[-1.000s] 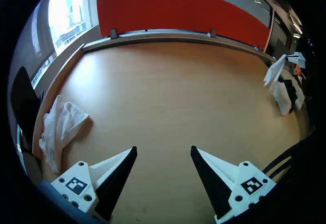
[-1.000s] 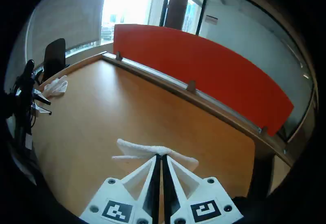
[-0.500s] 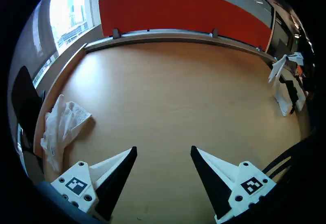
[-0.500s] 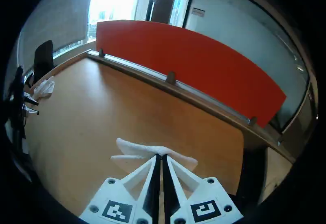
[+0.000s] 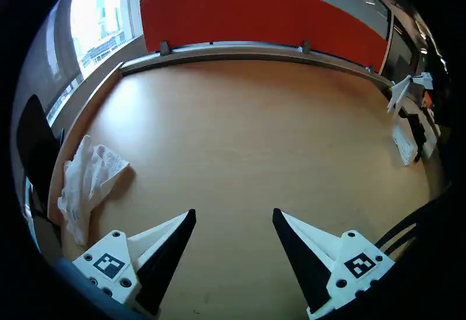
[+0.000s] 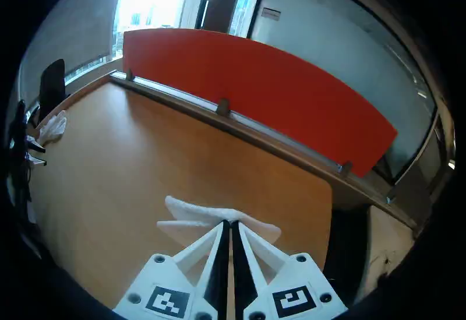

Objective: Fold towel

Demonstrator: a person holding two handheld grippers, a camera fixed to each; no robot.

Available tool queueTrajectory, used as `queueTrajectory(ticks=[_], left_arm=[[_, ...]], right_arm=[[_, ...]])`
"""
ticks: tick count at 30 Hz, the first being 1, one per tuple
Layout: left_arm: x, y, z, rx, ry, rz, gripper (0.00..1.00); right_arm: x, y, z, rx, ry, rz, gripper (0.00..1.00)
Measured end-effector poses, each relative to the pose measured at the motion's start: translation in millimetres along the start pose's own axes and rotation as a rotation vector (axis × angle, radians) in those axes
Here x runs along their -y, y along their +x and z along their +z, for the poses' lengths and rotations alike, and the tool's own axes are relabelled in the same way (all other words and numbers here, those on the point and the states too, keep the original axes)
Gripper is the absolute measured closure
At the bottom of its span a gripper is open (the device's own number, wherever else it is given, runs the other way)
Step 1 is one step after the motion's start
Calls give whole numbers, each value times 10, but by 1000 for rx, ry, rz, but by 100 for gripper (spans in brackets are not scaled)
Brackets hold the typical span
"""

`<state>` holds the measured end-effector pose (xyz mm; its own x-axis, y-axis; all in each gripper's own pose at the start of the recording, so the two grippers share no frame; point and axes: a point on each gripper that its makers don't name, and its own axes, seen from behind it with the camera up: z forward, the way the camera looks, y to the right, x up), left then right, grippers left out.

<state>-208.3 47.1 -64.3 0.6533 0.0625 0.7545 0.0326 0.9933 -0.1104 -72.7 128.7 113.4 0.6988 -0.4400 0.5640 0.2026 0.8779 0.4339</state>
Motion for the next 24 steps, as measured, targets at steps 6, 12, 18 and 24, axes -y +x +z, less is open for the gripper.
queueTrajectory(ticks=[6, 12, 18, 24], left_arm=[[-7, 13, -6, -2, -1, 4, 2], [-4, 16, -15, -2, -2, 7, 2], [-13, 28, -30, -4, -5, 13, 2], [-28, 48, -34, -6, -9, 16, 2]], right_arm=[[-31, -49, -52, 3, -8, 9, 94], [-72, -183, -150, 14, -22, 26, 94], [-83, -419, -304, 31, -30, 59, 94], [-98, -788, -496, 68, -47, 91, 94]])
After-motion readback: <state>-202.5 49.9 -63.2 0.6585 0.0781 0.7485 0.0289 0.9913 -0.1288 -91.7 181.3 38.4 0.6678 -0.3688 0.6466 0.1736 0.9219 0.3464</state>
